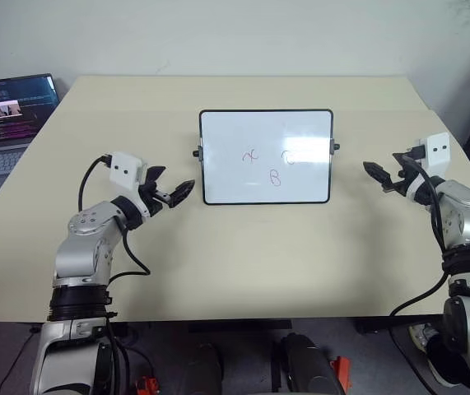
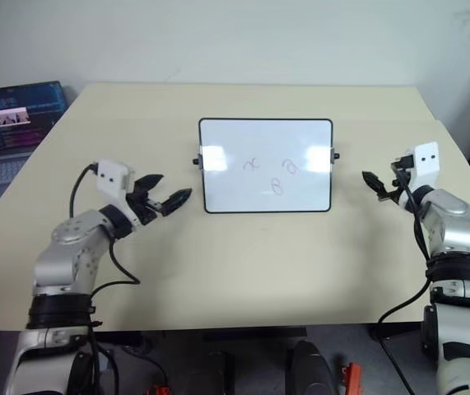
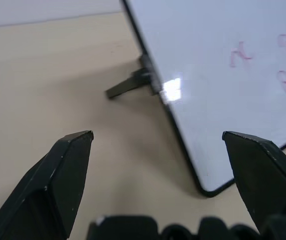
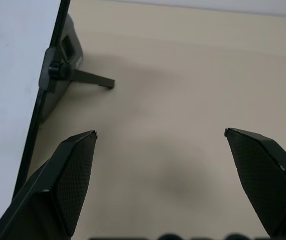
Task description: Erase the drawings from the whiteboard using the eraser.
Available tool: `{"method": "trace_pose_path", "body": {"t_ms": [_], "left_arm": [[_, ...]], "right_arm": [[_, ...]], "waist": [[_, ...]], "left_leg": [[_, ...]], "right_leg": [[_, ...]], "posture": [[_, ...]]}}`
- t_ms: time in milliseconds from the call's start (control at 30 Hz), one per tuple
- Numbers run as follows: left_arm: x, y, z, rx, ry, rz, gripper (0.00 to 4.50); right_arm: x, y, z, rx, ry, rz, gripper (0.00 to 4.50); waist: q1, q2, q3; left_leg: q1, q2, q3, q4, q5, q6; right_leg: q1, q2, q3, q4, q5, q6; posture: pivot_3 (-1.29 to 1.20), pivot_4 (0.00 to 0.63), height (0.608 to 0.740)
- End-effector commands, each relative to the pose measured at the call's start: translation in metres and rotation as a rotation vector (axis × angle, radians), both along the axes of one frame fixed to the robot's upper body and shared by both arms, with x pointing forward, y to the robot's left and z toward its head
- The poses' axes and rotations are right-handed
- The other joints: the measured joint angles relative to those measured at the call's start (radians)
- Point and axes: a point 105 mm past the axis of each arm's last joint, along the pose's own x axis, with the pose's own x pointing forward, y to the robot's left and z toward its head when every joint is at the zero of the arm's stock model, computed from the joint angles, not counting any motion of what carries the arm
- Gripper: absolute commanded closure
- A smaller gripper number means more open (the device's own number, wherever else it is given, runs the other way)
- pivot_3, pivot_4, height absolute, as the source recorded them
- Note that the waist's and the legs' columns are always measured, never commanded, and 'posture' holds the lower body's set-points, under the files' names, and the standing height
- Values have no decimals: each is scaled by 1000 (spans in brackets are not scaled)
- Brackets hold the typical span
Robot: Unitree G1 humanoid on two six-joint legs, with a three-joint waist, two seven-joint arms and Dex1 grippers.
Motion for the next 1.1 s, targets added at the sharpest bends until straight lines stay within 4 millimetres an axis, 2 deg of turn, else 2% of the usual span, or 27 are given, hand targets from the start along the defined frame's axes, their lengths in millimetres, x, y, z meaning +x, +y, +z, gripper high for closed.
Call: {"method": "trace_pose_path", "body": {"t_ms": [33,133,300,600,700,767,933,1100], "left_arm": [[-4,-13,31,-7,-92,-82,0],[-17,-38,27,30,-35,-242,0],[-16,-42,23,52,-6,-270,0],[-19,-78,14,54,32,-397,0],[-24,-100,16,41,31,-473,0],[-26,-113,18,20,26,-515,0],[-27,-130,16,3,33,-565,0],[-25,-153,10,13,39,-622,0]], "right_arm": [[2,8,14,-2,-37,38,17],[4,12,16,3,-40,41,17],[5,16,21,-1,-48,55,17],[7,22,23,18,-80,19,17],[8,15,23,-3,-78,-22,17],[7,5,33,-36,-80,-37,17],[4,-12,48,-86,-54,-37,17],[-2,-36,51,-184,-31,-55,17]], "waist": [[0,0,0],[0,0,0],[0,0,0],[2,0,0],[3,0,0],[3,0,0],[3,0,0],[3,0,0]], "left_leg": [[0,0,0,0,0,0],[0,0,0,0,0,0],[0,0,0,0,0,0],[0,0,0,0,0,0],[-1,0,0,0,0,0],[-1,0,0,0,0,0],[-1,-1,0,0,0,0],[0,-1,0,0,0,0]], "right_leg": [[0,0,0,0,0,0],[0,0,0,0,0,0],[0,0,0,0,0,0],[0,0,0,0,0,0],[0,0,0,0,0,0],[0,0,0,-1,0,0],[0,-1,0,-1,0,0],[0,-1,0,-1,0,0]], "posture": [[0,150,740],[0,150,740],[0,150,740],[0,150,740],[0,150,740],[0,150,740],[0,150,740],[0,150,740]]}}
